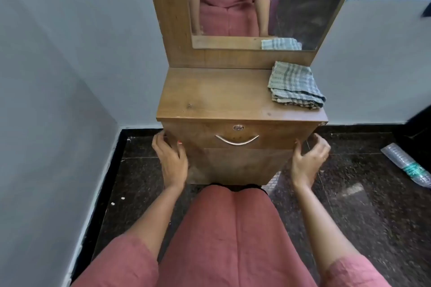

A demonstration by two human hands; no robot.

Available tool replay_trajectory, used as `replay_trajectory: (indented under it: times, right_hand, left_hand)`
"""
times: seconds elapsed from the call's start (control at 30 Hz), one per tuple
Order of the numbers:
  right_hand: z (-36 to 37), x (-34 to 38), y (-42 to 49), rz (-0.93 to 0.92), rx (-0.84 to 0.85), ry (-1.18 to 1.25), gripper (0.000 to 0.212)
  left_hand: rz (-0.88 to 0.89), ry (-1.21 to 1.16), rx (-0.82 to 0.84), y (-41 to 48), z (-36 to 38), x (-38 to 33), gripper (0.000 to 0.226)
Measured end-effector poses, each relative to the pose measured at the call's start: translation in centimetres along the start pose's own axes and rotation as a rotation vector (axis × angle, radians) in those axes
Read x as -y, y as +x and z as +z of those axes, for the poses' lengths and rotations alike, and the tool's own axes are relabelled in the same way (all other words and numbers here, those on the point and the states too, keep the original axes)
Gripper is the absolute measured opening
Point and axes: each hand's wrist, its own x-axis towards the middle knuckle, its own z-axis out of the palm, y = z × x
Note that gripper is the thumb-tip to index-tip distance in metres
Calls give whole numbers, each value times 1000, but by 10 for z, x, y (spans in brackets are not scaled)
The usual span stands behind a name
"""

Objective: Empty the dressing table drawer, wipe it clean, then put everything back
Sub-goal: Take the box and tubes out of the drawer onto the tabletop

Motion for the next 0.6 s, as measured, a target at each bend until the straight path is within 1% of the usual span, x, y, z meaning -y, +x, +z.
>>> replay_trajectory:
  times: [0.03, 0.1, 0.17, 0.33, 0.47, 0.6]
  right_hand:
    - [-1, 0, 5, 20, -7, 48, 53]
    - [-4, 5, 15, 31, 22, 101, 64]
    - [-3, 10, 27, 47, 61, 97, 67]
    - [-3, 13, 47, 116, 95, 128, 50]
    - [-5, 15, 50, 133, 96, 112, 48]
    - [-7, 20, 45, 137, 97, 114, 49]
  left_hand:
    - [-32, -60, -13, 5, 1, -1, 49]
    - [-62, -141, 12, 13, 2, -3, 54]
    - [-79, -198, 34, 21, 2, -2, 52]
    - [-115, -236, 14, 32, -6, -10, 38]
    - [-151, -250, 41, 34, -9, -15, 36]
    - [-169, -213, 45, 34, -10, -14, 39]
